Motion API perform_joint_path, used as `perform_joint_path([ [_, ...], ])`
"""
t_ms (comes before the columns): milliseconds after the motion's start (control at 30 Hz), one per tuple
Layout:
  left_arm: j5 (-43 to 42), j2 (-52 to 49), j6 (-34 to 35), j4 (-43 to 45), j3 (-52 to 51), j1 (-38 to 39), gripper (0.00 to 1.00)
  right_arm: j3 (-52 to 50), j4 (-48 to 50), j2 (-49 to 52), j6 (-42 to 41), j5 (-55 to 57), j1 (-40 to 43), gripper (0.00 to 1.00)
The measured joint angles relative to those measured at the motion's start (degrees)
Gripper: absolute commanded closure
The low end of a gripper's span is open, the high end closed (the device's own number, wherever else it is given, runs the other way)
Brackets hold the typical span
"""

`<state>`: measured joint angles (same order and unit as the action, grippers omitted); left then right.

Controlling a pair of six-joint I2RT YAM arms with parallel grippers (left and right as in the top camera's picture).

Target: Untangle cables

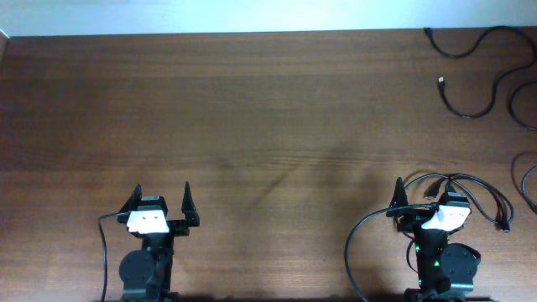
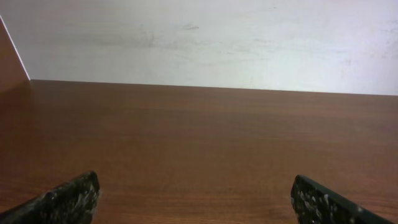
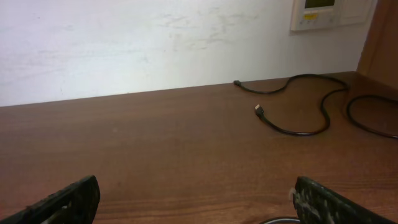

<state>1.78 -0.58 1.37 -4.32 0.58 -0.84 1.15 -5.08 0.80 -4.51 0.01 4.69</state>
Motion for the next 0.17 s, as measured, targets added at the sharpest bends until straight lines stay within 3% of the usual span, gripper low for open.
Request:
perform_joint_path([
  [167, 0.0, 0.0, 0.0, 0.0, 0.0, 0.0, 0.01, 0.0, 0.0, 0.0, 0.0, 0.0, 0.0, 0.01],
])
